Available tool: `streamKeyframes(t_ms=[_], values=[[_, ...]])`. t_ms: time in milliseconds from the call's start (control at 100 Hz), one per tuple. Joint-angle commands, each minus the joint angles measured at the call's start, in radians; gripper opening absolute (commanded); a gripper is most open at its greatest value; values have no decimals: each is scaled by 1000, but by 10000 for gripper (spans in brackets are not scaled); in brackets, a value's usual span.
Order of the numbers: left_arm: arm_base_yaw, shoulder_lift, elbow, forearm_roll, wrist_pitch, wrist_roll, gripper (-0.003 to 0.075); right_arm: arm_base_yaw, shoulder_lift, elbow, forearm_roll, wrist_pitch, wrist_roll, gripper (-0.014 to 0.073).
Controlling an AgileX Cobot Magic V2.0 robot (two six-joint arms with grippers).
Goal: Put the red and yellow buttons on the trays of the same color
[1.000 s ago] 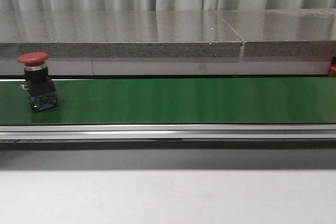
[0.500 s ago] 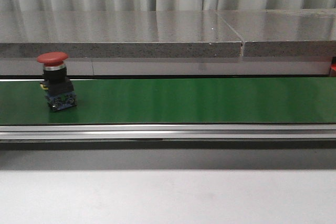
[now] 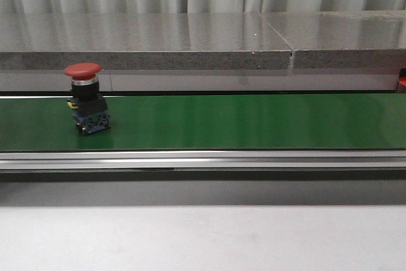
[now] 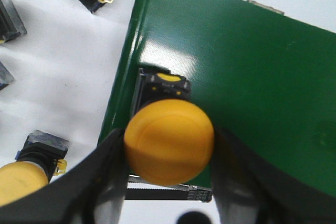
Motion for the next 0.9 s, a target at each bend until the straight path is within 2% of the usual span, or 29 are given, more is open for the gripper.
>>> streamKeyframes(t_ms=[0,80,150,400,590,640,710,830,850,890], values=[[-7,-33,-24,-20,-17,2,359,-1,-10,-16,-7,-83,-5,-67],[-7,-33,-24,-20,-15,2,443,-1,-10,-16,-7,-83,-5,-67],[-7,-33,-24,-20,-19,2,486,-1,-10,-16,-7,-83,-5,-67],[-7,-66,-24,-23,-77,16,493,-1,-10,-16,-7,-83,-5,-67],[-8,-148,-24,-60,-111,121,487,-1,-10,-16,-7,-83,-5,-67],[-13,-175,-24,-64,-119,135,447,-1,-10,-16,-7,-83,-5,-67],[-32,-219,-14,-66,-140,149,320,-1,-10,-16,-7,-83,-5,-67],[-96,-306,42,-66,-212,180,4,-1,-10,-16,-7,-83,-5,-67],[-105,-321,56,-62,-223,186,-25,-1,-10,-16,-7,-83,-5,-67],[-134,-351,83,-52,-245,186,-21,-1,-10,-16,-7,-83,-5,-67]])
